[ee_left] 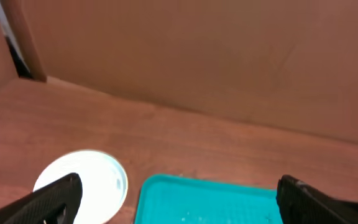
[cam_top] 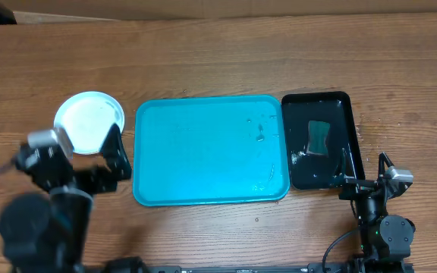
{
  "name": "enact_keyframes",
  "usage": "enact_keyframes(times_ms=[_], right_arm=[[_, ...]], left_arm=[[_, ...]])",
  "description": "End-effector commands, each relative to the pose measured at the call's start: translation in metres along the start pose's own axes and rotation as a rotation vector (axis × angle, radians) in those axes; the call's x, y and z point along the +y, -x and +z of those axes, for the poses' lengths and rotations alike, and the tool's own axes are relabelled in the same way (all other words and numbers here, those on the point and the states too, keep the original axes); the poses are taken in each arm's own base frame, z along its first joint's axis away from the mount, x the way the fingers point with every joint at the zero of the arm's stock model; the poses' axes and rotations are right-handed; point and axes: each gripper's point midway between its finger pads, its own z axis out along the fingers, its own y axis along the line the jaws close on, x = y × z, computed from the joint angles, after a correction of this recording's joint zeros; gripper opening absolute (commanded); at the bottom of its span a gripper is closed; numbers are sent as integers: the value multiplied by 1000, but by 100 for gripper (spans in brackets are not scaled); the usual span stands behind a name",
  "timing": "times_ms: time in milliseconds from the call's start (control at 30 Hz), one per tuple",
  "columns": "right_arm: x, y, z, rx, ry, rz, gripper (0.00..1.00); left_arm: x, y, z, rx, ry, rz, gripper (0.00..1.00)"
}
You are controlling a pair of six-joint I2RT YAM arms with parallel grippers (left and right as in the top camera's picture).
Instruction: Clean dirty plates on tray and stack at the side
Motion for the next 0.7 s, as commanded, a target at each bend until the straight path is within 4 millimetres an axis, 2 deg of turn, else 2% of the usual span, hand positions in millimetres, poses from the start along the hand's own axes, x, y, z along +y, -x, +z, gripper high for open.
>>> enact_keyframes(times_ms=[0, 167, 333, 467, 667], right_arm=[[0, 0, 0, -9, 5, -7, 100], [0, 0, 0, -9, 5, -7, 100], [0, 0, 0, -9, 5, -7, 100], [0, 0, 0, -9, 5, -7, 100], [0, 0, 0, -9, 5, -7, 100]], left_arm=[[4, -9, -19, -131, -9, -13, 100], [-1, -2, -47, -413, -78, -4, 100], [-2, -1, -57, -602, -129, -7, 100], [0, -8, -46, -645, -158, -53, 100], [8, -34, -22, -616, -161, -88, 100]])
